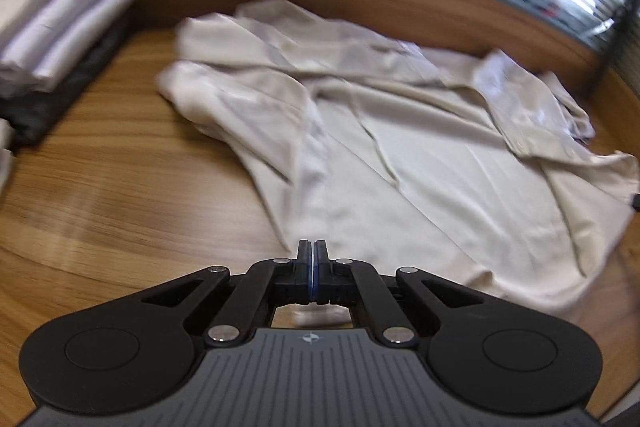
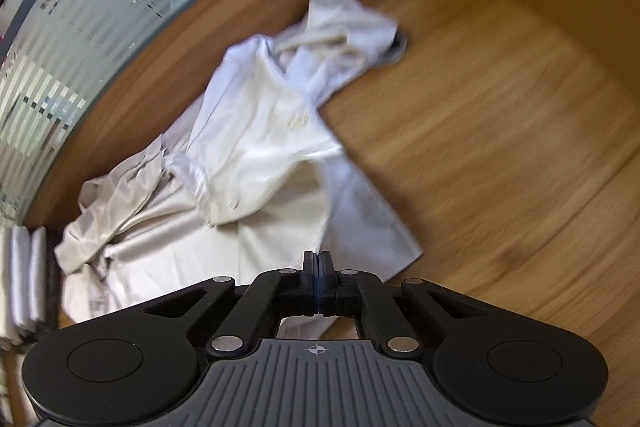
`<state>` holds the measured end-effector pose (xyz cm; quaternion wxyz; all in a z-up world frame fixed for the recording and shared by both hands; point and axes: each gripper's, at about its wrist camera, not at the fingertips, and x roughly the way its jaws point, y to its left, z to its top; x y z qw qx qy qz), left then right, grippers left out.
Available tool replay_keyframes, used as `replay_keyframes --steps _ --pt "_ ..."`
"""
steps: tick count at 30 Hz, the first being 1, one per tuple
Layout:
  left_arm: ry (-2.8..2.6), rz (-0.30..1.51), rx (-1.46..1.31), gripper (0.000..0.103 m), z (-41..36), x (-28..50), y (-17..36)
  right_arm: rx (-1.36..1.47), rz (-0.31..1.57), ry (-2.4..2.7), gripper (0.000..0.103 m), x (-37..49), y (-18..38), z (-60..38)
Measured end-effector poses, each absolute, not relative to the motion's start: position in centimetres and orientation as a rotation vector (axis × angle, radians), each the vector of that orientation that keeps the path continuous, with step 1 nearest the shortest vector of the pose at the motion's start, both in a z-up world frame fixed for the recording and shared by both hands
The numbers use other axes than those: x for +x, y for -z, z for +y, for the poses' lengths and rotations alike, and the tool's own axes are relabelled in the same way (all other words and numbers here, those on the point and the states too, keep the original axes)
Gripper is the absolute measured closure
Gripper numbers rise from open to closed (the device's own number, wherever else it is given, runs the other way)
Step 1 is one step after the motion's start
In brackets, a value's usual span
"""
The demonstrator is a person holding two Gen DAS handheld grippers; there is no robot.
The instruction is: Fold clothes
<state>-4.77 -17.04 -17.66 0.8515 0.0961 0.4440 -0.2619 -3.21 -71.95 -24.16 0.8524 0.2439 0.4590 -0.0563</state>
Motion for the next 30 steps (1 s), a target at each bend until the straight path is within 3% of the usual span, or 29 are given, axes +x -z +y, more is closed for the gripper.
replay_keyframes --steps 10,12,14,18,20,30 --pt "0.528 0.940 0.188 0.103 -16.0 -4.8 15.1 -0.057 0.870 0.332 0.101 -1.7 17.9 -74.3" --pt "0.551 0.944 0.196 0.096 -16.5 -5.3 15.1 -0.139 0.881 0.351 0.100 -1.1 17.8 -74.3" --pt "0.579 0.946 0.205 0.072 -16.9 -5.8 15.2 -0.131 0.902 0.318 0.097 -0.9 18.2 -74.4" --pt "0.643 0.950 0.218 0.051 -18.0 -7.0 15.4 -0.088 0.929 0.258 0.083 -1.6 18.9 -74.2" --pt "0.671 0.961 0.225 0.038 -18.7 -7.6 15.8 -0.060 0.948 0.213 0.082 -2.0 19.3 -73.7" --pt "0.754 0.978 0.376 0.034 -21.7 -10.7 19.5 -0.008 1.023 0.114 0.081 -4.3 21.3 -71.7"
